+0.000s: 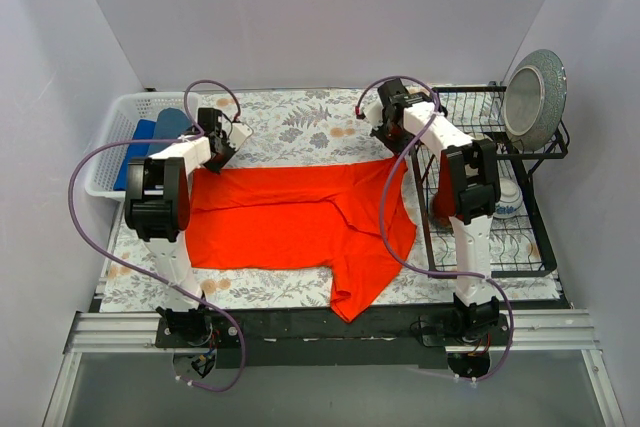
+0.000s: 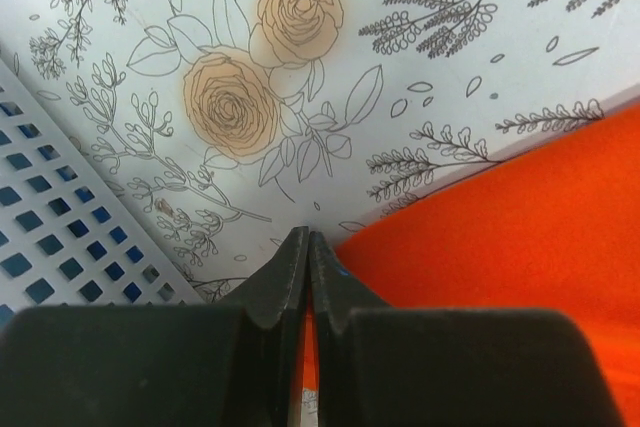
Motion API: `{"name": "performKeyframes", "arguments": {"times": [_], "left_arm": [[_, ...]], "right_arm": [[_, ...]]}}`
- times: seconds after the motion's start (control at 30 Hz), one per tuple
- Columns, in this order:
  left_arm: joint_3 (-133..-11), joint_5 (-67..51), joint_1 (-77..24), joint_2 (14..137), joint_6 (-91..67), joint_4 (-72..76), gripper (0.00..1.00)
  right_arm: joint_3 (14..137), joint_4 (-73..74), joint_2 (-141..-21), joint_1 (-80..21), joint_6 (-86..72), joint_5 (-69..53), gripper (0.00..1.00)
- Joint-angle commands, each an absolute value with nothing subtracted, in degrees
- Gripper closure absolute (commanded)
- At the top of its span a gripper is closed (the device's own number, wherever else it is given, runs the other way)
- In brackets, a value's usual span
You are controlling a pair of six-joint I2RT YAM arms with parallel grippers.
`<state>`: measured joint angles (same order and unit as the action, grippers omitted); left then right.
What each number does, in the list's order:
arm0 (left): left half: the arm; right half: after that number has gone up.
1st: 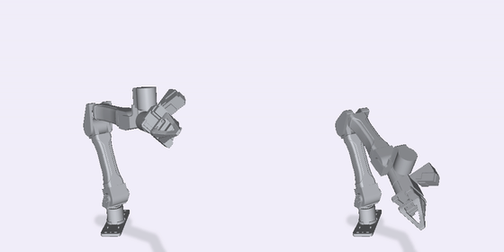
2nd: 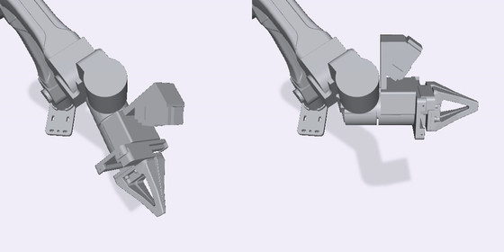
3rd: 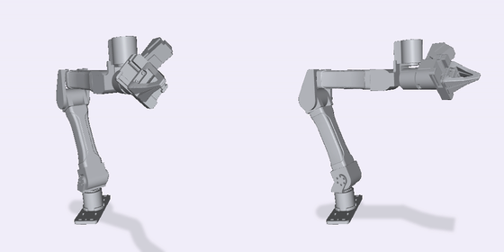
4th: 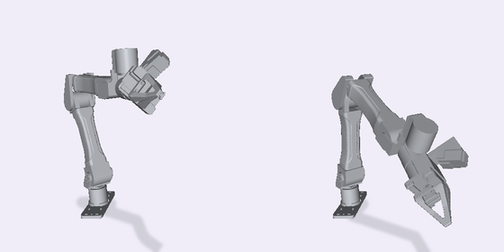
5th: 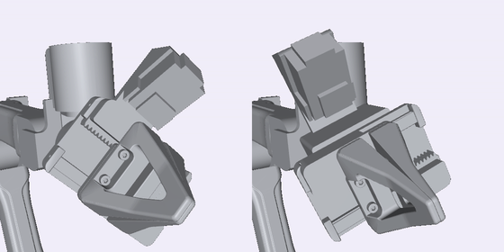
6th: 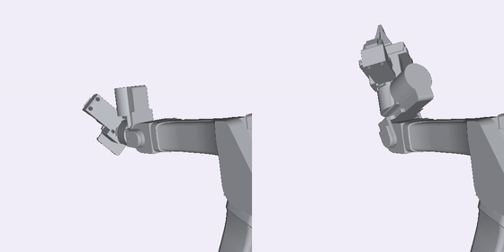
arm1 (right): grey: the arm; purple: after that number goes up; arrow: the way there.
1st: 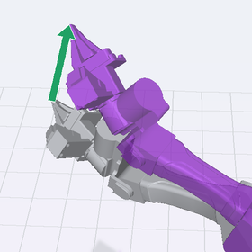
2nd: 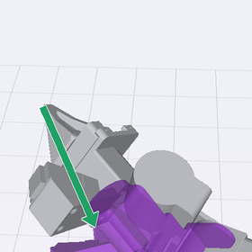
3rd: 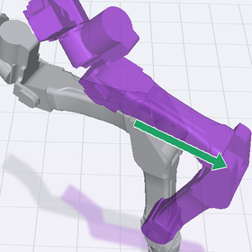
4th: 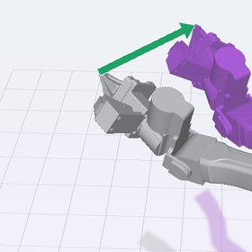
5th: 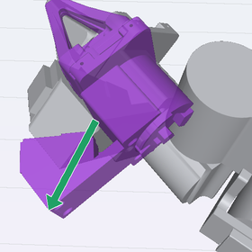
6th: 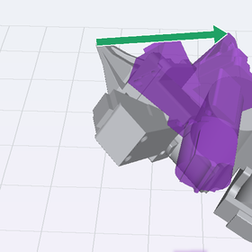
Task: Roll the t-shirts
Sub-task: Fold the T-shirt at the center of the board.
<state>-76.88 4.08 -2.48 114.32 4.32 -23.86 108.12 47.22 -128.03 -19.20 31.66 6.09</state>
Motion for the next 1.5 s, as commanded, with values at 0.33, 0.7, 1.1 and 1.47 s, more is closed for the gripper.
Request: {"name": "performKeyframes", "arguments": {"times": [0.33,0.7,1.1,1.47], "left_arm": [[-80.50,3.61,-2.46,107.23,0.88,-23.29,0.77],[-80.07,-3.26,-2.81,105.65,3.34,-35.14,0.95],[-68.39,0.95,-2.02,97.66,17.13,-39.55,1.00],[-67.33,-7.82,-0.09,86.67,26.19,-50.97,0.69]], "right_arm": [[115.05,48.70,-129.74,-18.63,31.29,8.36,0.64],[106.79,49.40,-123.23,-18.72,38.32,-1.93,0.63],[95.98,43.95,-122.34,-18.63,40.78,4.29,0.66],[98.35,47.02,-119.27,-18.54,37.36,0.53,0.67]]}}
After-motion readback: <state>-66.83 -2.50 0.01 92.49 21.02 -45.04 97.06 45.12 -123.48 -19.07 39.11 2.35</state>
